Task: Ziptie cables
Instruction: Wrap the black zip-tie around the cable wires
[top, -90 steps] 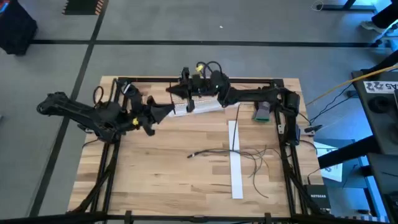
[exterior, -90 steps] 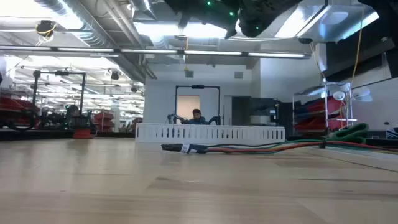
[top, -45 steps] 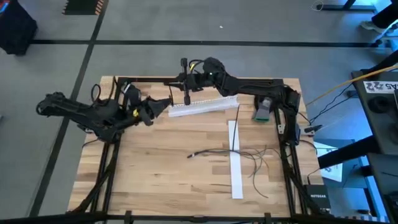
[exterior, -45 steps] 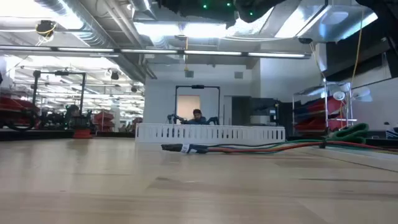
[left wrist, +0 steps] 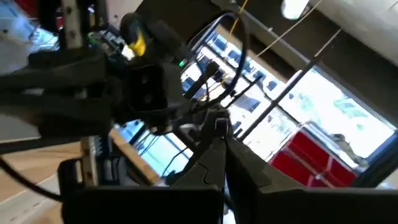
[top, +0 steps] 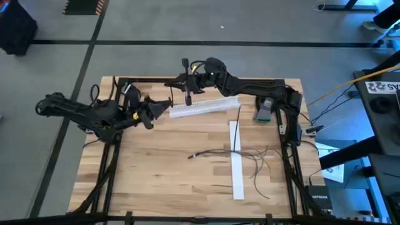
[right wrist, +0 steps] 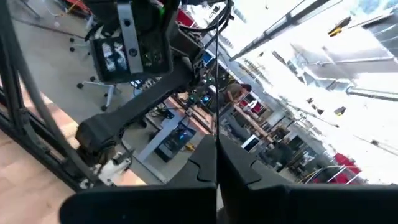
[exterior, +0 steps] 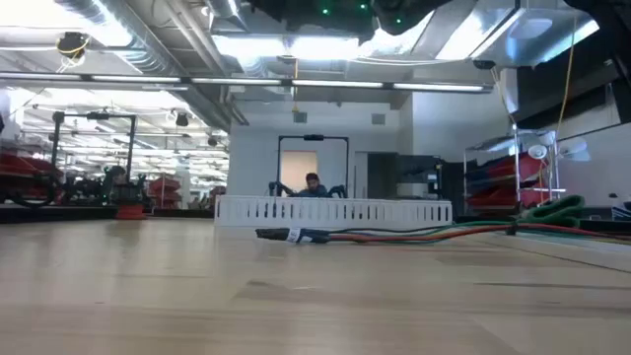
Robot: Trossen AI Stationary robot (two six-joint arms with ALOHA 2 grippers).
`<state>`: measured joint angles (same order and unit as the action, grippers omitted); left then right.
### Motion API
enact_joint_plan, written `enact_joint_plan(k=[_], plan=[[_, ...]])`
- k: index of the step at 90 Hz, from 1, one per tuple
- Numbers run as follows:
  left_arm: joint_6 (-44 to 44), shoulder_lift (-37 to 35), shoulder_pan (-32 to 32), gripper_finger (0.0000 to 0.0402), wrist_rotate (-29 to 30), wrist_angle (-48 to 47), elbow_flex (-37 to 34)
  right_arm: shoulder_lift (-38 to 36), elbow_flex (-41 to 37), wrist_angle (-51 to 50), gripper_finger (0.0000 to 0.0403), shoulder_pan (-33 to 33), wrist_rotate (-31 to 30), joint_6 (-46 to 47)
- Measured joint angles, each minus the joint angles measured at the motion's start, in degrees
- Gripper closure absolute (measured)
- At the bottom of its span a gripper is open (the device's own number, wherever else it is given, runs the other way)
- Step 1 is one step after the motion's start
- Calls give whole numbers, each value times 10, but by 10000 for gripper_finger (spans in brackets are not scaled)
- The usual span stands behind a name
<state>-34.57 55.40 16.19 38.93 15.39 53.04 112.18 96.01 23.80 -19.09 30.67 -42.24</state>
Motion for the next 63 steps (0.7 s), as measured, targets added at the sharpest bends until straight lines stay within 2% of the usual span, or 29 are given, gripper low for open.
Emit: enact_joint_plan(k=[33,63], plan=[[-1,-18,-2,402,54,-22,0,-2,0,0,403,3,0,-63],[-7,-29,-7,402,47,-63,0,-2,0,1,403,4,20,-71]])
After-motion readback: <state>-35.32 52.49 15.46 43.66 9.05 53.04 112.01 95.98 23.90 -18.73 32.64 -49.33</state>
